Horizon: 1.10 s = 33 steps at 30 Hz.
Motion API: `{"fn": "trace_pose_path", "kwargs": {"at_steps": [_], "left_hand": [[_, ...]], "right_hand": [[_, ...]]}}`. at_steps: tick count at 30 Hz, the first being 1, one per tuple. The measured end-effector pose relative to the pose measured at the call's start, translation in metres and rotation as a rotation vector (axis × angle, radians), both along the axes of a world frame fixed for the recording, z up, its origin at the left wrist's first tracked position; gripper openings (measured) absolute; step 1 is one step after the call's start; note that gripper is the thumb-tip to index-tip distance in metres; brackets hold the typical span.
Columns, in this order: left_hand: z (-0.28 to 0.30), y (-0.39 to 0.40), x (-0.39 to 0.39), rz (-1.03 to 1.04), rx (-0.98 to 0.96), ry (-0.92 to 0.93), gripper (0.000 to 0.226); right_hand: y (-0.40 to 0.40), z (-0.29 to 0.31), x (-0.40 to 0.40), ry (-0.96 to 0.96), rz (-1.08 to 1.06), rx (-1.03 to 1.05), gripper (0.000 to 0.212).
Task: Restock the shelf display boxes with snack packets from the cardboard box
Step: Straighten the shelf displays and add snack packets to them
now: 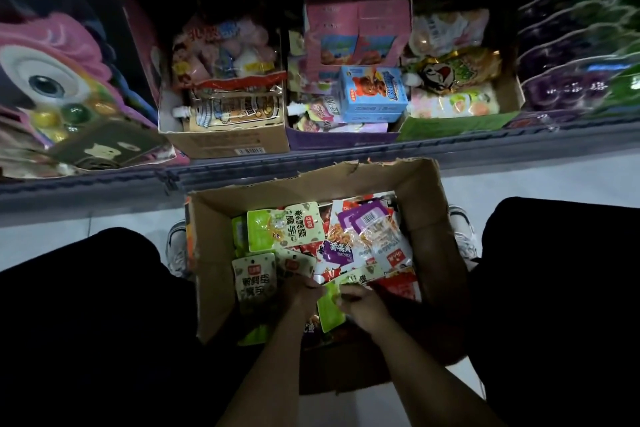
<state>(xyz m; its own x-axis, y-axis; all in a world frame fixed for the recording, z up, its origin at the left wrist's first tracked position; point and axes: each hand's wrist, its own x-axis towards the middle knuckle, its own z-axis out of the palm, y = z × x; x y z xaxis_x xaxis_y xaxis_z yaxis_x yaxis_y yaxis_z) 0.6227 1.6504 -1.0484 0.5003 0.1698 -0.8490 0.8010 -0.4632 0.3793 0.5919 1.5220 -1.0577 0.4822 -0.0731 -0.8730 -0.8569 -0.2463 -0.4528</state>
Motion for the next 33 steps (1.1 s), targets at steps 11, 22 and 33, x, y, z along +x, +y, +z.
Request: {"fn": "trace_pose_path", "kwargs": {"at_steps": [11,22,33], "left_hand": [[0.034,0.013,0.012,0.467,-0.411,-0.086,0.014],[0.117,0.033,0.036,0.601,-0.762,-0.232,0.038],[0.244,0.032,0.054,0.392,-0.833,-0.456,0.013]], "right_hand": [[0.004,0.034,0.018,-0.186,-0.162,0.038,0.048],[0.001,0.100,0.056,-0.256,-0.495,0.328,0.079],[-0.014,0.237,0.074,-0.596,-0.388,0.499,0.028]]}}
